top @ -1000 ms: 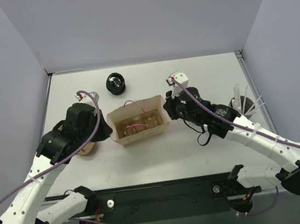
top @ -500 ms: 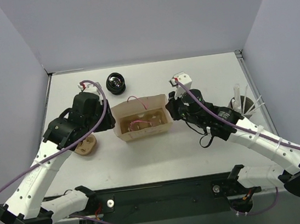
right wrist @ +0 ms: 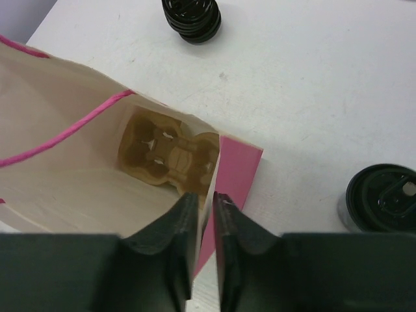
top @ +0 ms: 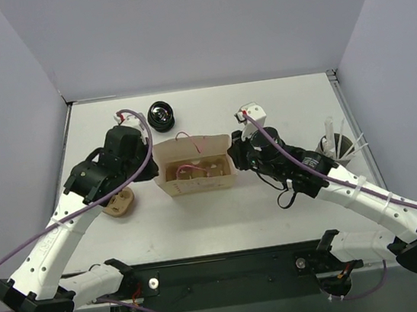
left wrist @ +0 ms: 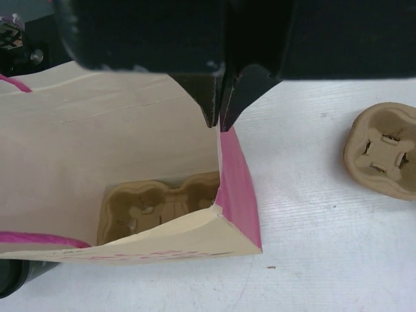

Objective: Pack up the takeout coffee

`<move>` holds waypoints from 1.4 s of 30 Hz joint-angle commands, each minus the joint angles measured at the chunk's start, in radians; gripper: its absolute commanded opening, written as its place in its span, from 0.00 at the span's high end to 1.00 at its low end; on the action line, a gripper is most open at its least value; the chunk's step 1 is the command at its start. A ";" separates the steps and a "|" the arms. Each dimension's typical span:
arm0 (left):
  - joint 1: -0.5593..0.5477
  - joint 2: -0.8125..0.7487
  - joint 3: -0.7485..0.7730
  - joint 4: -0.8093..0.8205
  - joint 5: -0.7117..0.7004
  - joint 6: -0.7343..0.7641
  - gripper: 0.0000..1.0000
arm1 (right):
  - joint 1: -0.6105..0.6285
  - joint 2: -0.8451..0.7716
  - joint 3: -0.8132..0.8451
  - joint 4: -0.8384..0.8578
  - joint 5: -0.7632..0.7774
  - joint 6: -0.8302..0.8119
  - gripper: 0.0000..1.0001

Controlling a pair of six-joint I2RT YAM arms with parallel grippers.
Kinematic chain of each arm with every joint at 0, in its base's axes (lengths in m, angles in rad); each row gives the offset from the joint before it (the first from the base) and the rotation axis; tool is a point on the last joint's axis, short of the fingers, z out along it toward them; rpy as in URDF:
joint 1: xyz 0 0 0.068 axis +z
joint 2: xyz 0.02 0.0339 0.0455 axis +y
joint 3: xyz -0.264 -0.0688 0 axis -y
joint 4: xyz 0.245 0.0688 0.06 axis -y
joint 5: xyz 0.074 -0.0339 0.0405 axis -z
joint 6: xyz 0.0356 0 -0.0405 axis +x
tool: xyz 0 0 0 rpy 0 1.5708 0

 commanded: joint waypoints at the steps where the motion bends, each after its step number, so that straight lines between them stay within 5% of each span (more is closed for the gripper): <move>1: 0.002 -0.004 0.037 0.116 0.023 0.069 1.00 | 0.001 -0.023 0.067 -0.034 0.053 0.004 0.77; 5: 0.004 -0.030 0.002 0.257 0.027 0.157 1.00 | -0.020 -0.049 0.114 -0.103 0.034 -0.062 0.47; 14: 0.004 -0.194 -0.227 0.473 0.164 0.274 1.00 | -0.281 -0.077 0.137 -0.147 -0.100 -0.082 0.31; 20: 0.004 -0.210 -0.245 0.439 0.182 0.280 1.00 | -0.493 0.091 0.195 -0.241 -0.304 -0.100 0.24; 31: 0.007 -0.329 -0.377 0.464 0.289 0.240 1.00 | -0.563 0.378 0.311 -0.402 -0.282 -0.285 0.16; 42: 0.008 -0.394 -0.425 0.452 0.317 0.249 1.00 | -0.593 0.441 0.321 -0.502 -0.338 -0.378 0.13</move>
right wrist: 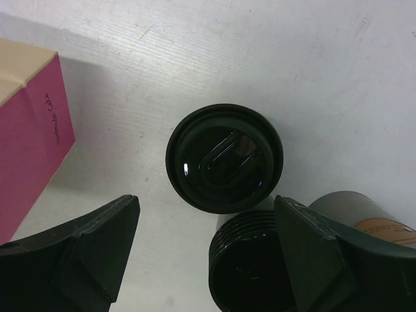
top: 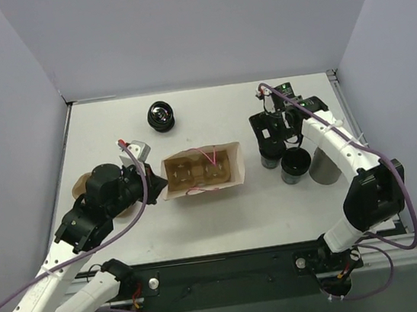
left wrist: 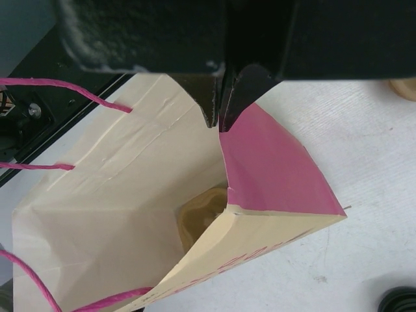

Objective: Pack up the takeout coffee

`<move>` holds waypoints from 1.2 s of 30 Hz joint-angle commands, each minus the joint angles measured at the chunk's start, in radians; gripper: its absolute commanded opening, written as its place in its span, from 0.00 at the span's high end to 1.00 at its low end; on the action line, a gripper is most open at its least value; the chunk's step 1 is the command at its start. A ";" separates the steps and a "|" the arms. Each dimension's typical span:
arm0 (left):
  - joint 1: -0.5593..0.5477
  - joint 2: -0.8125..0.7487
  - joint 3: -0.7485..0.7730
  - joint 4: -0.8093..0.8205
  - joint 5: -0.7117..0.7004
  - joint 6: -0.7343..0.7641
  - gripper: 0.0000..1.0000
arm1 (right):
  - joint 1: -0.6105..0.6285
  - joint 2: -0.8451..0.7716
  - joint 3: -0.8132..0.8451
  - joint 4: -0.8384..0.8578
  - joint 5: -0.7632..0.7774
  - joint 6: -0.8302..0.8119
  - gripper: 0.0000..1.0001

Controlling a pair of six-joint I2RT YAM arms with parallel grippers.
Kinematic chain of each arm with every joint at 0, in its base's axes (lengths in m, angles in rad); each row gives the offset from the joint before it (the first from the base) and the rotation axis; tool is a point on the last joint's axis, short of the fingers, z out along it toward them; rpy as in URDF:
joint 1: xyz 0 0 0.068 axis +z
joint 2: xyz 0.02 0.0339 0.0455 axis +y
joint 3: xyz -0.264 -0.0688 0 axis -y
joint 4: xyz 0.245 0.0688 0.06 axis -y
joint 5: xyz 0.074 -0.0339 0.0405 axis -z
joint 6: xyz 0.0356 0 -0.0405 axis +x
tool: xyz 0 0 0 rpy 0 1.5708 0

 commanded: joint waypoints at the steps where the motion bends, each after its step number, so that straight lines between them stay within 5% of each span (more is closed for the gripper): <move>1: 0.006 -0.024 -0.001 0.050 0.021 0.013 1.00 | -0.014 0.026 0.057 -0.073 -0.031 -0.060 0.13; 26: 0.012 0.025 0.030 0.049 0.007 0.018 1.00 | -0.057 0.196 0.137 -0.119 -0.068 -0.066 0.18; 36: 0.021 0.053 0.049 0.044 0.015 0.007 1.00 | -0.055 0.216 0.124 -0.116 -0.004 -0.051 0.29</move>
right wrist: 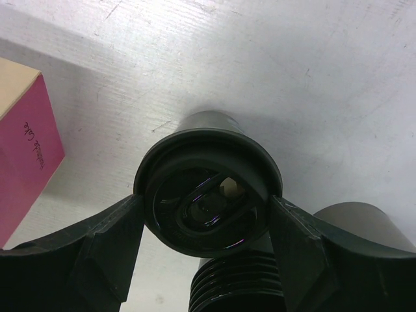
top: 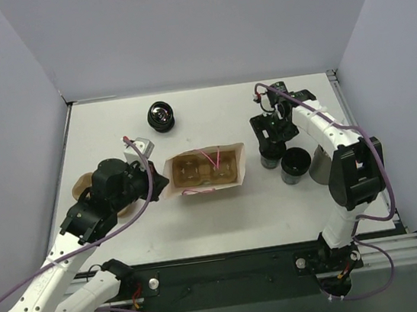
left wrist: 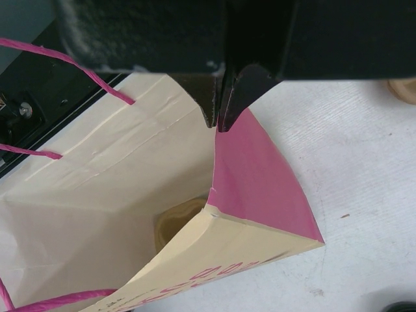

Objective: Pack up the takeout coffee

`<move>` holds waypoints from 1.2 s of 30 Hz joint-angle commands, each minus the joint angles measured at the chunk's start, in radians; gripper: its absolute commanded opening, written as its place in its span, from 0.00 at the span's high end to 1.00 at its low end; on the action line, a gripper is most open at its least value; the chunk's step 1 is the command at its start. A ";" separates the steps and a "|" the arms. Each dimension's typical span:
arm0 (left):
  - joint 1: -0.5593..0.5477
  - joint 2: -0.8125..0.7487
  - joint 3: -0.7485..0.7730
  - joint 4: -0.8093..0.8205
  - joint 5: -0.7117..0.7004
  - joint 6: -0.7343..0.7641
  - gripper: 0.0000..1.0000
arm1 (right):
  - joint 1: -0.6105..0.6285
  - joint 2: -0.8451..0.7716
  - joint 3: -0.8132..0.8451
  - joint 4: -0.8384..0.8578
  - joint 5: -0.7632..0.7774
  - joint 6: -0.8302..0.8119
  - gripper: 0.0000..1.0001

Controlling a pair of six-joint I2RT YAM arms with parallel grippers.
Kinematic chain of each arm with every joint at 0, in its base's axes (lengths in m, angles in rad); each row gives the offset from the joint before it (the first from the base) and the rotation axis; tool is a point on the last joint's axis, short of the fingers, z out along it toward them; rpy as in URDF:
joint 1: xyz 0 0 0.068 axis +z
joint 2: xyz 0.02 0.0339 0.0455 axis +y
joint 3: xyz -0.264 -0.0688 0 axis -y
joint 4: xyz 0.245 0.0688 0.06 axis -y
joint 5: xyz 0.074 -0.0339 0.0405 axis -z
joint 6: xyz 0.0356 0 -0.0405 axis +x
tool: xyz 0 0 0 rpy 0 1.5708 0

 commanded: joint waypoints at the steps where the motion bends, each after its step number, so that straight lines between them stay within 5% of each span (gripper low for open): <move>1: 0.009 0.006 0.050 0.043 0.014 0.003 1.00 | -0.004 0.004 0.020 -0.041 0.054 0.006 0.30; 11: 0.018 0.034 0.106 0.026 -0.009 -0.014 1.00 | 0.008 0.006 0.014 -0.022 0.052 0.021 0.43; 24: 0.033 0.100 0.159 0.001 -0.023 -0.042 1.00 | 0.018 -0.081 0.224 -0.022 -0.030 0.056 0.57; 36: 0.055 0.184 0.214 0.027 -0.007 -0.028 1.00 | 0.237 -0.464 0.311 -0.021 -0.020 0.058 0.60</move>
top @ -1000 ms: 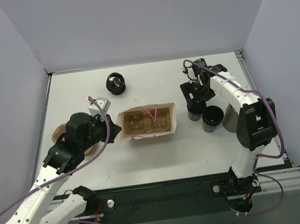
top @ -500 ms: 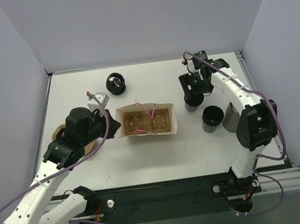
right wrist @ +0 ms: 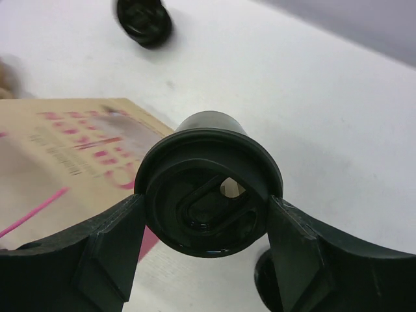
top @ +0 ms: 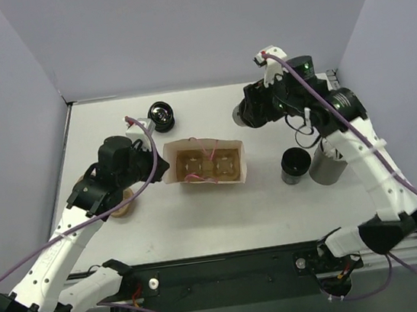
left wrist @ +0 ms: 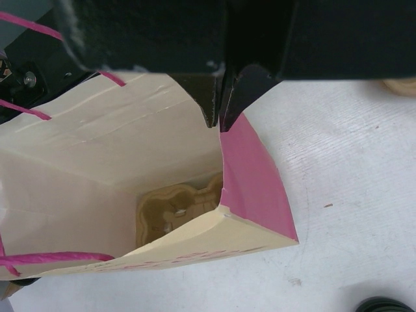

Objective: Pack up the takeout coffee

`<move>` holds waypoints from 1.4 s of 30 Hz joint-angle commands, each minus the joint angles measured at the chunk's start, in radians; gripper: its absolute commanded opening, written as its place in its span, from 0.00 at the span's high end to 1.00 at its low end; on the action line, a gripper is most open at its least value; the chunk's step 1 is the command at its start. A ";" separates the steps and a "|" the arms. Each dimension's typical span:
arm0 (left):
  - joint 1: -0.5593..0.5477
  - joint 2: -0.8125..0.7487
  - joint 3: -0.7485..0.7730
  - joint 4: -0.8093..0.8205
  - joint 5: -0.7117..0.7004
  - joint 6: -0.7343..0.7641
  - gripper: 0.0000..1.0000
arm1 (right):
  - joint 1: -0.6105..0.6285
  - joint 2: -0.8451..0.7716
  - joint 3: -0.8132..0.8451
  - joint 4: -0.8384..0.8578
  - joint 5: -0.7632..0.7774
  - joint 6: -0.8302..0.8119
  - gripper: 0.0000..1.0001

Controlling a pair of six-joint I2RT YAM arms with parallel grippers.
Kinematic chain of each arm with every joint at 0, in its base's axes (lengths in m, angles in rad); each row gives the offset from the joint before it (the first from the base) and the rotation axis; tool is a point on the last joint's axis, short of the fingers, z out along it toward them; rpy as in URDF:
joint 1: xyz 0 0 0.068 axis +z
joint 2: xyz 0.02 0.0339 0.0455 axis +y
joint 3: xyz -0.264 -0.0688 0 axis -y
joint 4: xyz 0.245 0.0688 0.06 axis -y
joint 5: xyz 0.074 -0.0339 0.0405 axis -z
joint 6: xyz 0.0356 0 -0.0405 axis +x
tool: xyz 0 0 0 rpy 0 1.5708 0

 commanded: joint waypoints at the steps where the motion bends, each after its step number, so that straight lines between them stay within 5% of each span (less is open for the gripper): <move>1: 0.010 -0.017 0.055 0.058 0.019 0.005 1.00 | 0.086 -0.161 0.065 -0.011 -0.042 -0.020 0.61; 12: 0.013 -0.006 0.064 0.096 0.036 -0.042 1.00 | 0.149 -0.377 0.029 0.018 -0.352 -0.118 0.62; 20: 0.013 -0.011 0.072 0.089 0.047 -0.027 1.00 | 0.167 -0.437 -0.083 -0.040 -0.419 -0.141 0.62; 32: 0.013 -0.025 0.047 0.121 0.071 -0.051 1.00 | 0.432 -0.384 -0.140 -0.113 -0.116 -0.284 0.65; 42: 0.013 -0.063 -0.027 0.213 0.148 -0.014 1.00 | 0.534 -0.276 -0.126 -0.105 0.053 -0.489 0.68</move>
